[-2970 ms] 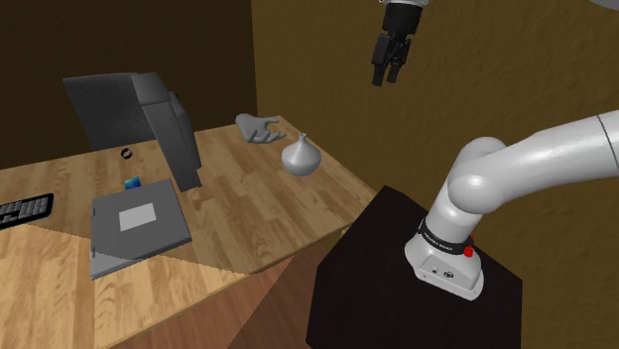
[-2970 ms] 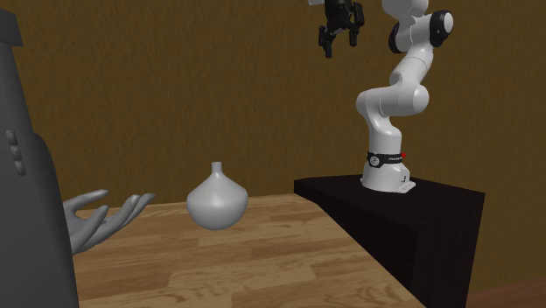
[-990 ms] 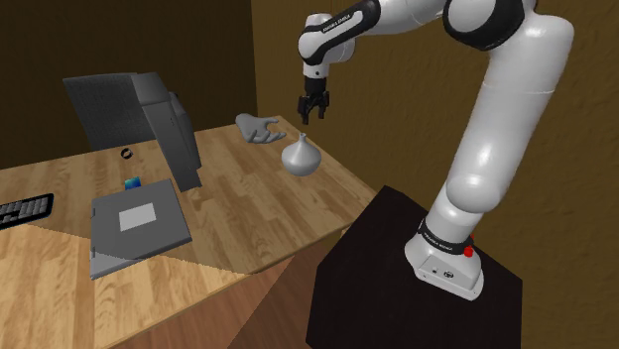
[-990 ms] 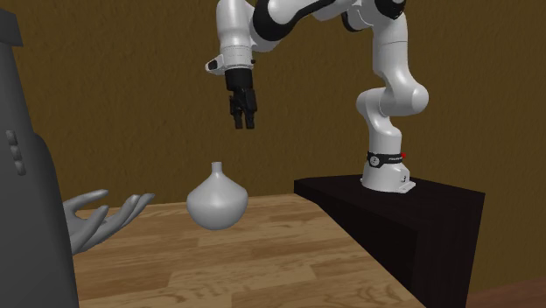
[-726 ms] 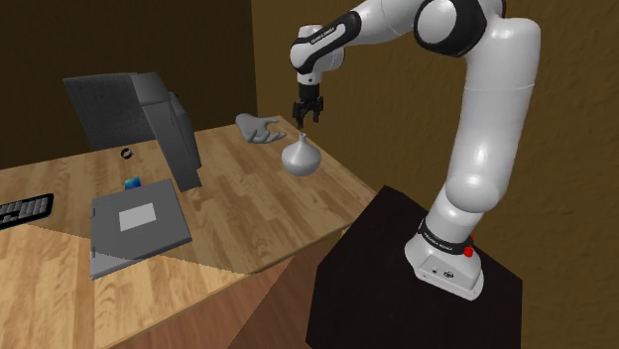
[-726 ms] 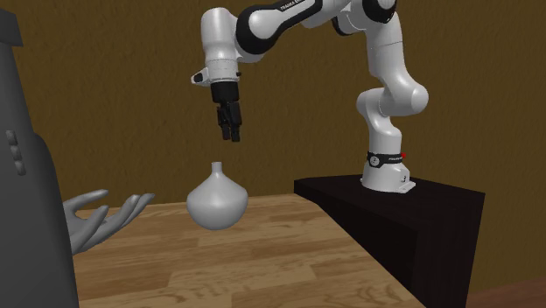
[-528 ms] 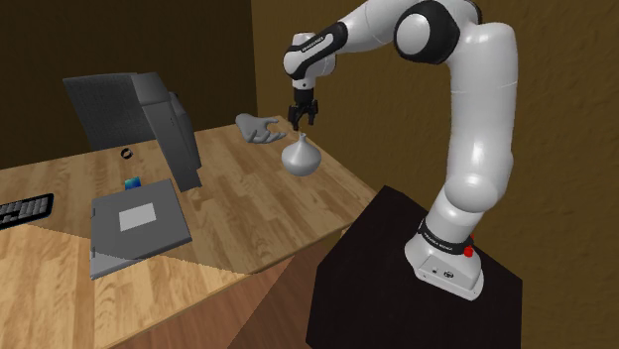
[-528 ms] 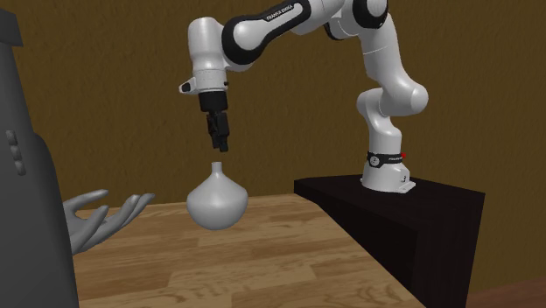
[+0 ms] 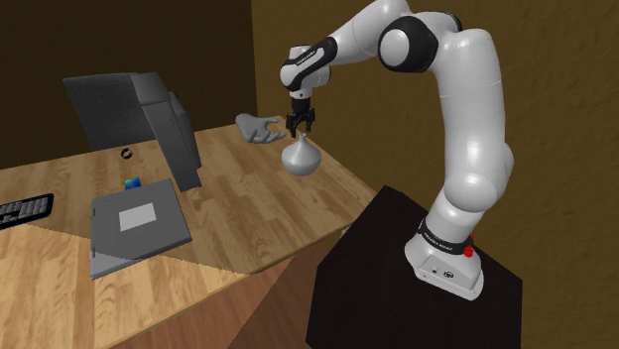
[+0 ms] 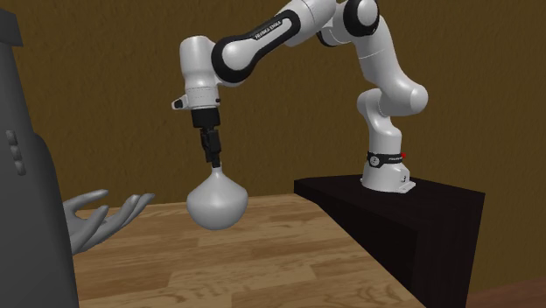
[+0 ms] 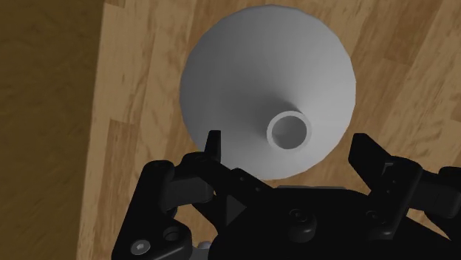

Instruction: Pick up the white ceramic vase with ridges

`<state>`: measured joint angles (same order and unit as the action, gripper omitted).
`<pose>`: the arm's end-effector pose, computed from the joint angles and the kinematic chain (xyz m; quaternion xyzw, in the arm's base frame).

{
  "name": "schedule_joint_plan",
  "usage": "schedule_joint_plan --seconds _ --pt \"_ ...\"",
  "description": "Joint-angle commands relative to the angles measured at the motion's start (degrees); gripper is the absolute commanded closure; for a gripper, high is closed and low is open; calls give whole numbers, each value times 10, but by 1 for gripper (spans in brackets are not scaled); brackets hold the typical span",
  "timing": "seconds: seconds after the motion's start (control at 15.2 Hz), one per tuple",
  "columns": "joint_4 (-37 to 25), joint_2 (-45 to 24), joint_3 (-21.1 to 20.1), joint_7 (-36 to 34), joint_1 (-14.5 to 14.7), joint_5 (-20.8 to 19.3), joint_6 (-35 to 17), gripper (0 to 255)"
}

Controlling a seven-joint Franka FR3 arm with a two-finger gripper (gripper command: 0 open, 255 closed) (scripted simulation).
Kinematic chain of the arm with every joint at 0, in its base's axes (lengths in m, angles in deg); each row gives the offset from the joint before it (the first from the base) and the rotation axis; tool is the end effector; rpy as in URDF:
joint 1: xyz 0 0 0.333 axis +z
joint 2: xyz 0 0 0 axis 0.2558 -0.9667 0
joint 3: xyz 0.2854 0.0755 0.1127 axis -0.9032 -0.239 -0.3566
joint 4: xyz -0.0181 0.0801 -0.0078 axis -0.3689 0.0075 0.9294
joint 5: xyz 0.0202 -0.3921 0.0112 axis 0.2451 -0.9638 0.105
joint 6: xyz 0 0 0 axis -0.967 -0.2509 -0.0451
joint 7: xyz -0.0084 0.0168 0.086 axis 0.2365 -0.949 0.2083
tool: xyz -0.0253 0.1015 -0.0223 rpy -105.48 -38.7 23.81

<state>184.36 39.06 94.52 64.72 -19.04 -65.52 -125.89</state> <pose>0.6480 -0.1501 0.2948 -0.9979 0.0439 0.0473 0.0113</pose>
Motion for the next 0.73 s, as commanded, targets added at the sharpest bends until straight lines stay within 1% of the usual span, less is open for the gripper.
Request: schedule_joint_plan --seconds 0.0,0.13,0.2,0.66 --pt "5 -11 -2 1 0 2 -16 0" --pt "5 -11 -2 1 0 2 -16 0" --pt "4 -12 -2 1 0 2 -16 255" --pt "4 -12 -2 1 0 2 -15 255"
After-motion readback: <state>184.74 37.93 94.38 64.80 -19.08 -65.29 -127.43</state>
